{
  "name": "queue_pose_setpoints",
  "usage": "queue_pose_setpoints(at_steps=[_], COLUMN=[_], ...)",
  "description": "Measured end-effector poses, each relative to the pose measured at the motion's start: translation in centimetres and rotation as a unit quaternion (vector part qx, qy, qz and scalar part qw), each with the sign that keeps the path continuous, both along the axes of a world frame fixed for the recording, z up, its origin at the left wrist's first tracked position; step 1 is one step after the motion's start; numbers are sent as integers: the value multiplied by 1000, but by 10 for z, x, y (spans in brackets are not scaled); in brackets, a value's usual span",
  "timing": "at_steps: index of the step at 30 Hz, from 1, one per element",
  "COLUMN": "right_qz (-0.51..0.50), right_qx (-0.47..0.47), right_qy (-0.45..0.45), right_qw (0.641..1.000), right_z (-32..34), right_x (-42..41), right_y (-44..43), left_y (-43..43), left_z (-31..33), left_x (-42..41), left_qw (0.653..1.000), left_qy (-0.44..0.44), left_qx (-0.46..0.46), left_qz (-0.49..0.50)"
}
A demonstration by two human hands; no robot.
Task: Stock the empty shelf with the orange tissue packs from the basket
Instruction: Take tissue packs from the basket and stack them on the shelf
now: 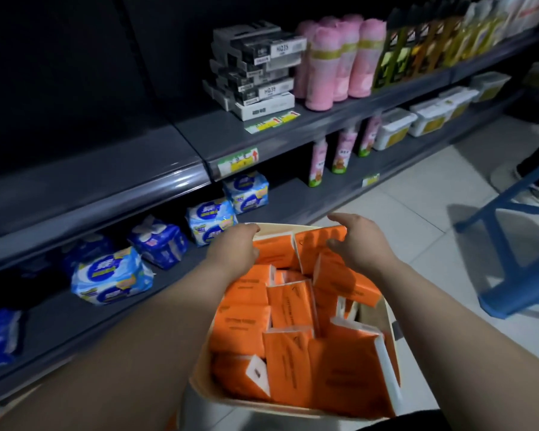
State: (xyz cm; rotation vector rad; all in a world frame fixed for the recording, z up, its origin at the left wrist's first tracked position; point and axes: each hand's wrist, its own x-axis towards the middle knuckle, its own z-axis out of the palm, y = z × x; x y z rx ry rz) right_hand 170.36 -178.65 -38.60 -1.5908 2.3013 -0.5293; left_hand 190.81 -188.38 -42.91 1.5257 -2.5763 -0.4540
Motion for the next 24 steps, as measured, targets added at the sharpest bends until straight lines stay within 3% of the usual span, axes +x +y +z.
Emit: queue_pose_setpoints(at_steps=[9,15,24], right_qz=[-57,-68,-35], right_qx=[-17,-3,42], right_qy=[-18,-21,24], right_qw=[998,997,998], right_z=[-25,-39,-57], right_x=[-22,-29,-35], right_y=[-23,-29,-34], left_y=[-37,-44,-45], left_z=[-52,-61,-33], left_x=[-42,-45,2], left_qw=[997,990,995], left_qy=[-58,-113,94], left_qx=[30,-28,-27], left_qz=[-45,-85,-34])
